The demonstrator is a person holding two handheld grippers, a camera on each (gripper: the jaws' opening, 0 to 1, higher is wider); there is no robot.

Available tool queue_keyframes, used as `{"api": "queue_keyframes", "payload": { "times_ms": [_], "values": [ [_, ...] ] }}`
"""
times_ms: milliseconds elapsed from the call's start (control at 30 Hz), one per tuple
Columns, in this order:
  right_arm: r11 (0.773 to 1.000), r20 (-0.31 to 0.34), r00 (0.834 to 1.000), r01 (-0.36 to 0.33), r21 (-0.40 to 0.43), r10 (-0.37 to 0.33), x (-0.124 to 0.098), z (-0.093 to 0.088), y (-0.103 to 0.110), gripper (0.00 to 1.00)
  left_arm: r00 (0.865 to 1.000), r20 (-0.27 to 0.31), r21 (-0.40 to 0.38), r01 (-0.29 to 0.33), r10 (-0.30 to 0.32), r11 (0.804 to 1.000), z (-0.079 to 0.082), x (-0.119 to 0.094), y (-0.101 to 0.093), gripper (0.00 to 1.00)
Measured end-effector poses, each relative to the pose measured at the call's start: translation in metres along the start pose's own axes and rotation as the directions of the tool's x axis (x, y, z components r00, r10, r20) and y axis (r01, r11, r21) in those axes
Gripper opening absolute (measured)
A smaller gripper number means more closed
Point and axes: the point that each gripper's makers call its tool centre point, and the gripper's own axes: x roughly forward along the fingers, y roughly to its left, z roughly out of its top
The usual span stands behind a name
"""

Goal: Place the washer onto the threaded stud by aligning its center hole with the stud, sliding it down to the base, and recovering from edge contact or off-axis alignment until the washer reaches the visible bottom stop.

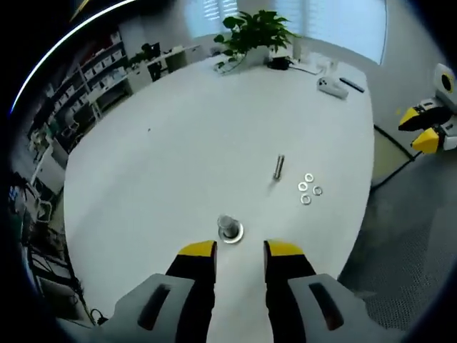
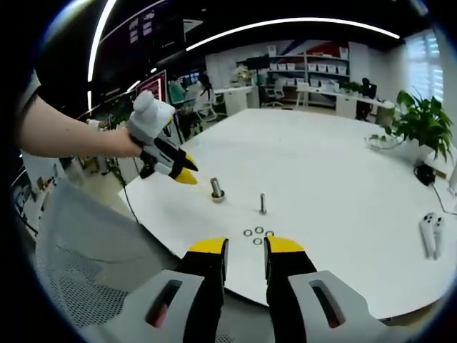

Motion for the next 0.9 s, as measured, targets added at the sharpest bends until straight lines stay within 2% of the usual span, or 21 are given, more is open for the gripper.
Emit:
{"api": "queue_keyframes", "payload": {
  "times_ms": [200,300,500,633,733,900],
  "values": [
    [1.0,0.005,1.0,0.0,0.003,0.0,0.0,0.001,0.0,0.23,0.997,0.077,-0.078,-0.004,0.01,0.997,-0.003,-0.027,-0.01,0.27],
    [1.0,0.006,1.0,-0.003,0.003,0.003,0.0,0.001,0.0,0.23,0.989,0.145,-0.129,0.001,0.018,0.992,0.0,-0.042,-0.015,0.27],
    [1.0,0.014,1.0,0.002,0.016,-0.002,0.0,0.002,-0.001,0.23,0.977,0.211,-0.2,0.015,0.028,0.98,-0.003,-0.067,-0.023,0.31],
    [1.0,0.008,1.0,0.002,0.012,-0.003,0.0,0.002,0.0,0.23,0.973,0.226,-0.182,0.002,0.039,0.983,-0.009,-0.08,-0.025,0.31],
    [1.0,0.005,1.0,0.015,0.017,-0.016,-0.001,0.001,-0.002,0.24,0.968,0.25,-0.211,0.019,0.035,0.977,-0.013,-0.089,-0.028,0.31],
    [0.999,-0.015,0.999,0.03,0.014,-0.03,-0.001,-0.003,-0.003,0.24,0.963,0.266,-0.215,0.018,0.041,0.977,-0.023,-0.1,-0.031,0.31]
  ]
}}
